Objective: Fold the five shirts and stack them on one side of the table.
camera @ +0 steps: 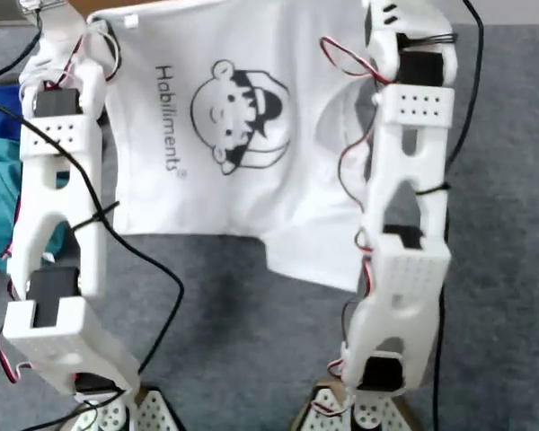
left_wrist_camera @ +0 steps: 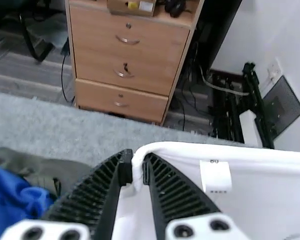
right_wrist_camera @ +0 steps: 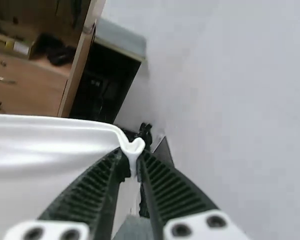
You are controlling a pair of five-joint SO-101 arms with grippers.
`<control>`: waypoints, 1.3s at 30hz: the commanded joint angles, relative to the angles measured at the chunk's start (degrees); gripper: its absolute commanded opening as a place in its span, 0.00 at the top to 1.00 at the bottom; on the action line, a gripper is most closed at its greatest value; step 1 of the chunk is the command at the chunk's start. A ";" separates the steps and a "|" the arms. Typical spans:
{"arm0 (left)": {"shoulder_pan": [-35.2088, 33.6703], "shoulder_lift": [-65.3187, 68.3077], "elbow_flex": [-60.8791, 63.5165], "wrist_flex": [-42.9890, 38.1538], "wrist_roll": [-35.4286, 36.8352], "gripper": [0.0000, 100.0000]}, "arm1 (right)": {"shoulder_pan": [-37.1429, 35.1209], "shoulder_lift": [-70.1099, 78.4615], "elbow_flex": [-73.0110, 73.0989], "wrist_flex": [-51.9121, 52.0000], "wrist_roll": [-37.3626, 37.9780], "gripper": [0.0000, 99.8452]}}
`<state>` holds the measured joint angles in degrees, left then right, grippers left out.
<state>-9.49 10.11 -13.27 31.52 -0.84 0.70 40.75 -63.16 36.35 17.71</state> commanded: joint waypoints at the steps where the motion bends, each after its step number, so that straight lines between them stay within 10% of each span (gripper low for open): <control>1: 0.18 -0.31 -3.25 2.99 0.09 0.98 | 0.13 3.47 -9.10 5.98 -0.18 1.00; 25: -1.67 -4.97 5.45 26.55 -2.81 0.98 | 2.95 11.82 -32.31 64.26 0.00 1.00; 39: -4.22 -32.66 38.77 17.67 -2.81 0.98 | 1.71 -1.80 -16.84 66.20 -0.53 1.00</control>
<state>-10.90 -16.70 21.27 52.62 -3.30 3.52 45.41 -86.11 101.49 17.71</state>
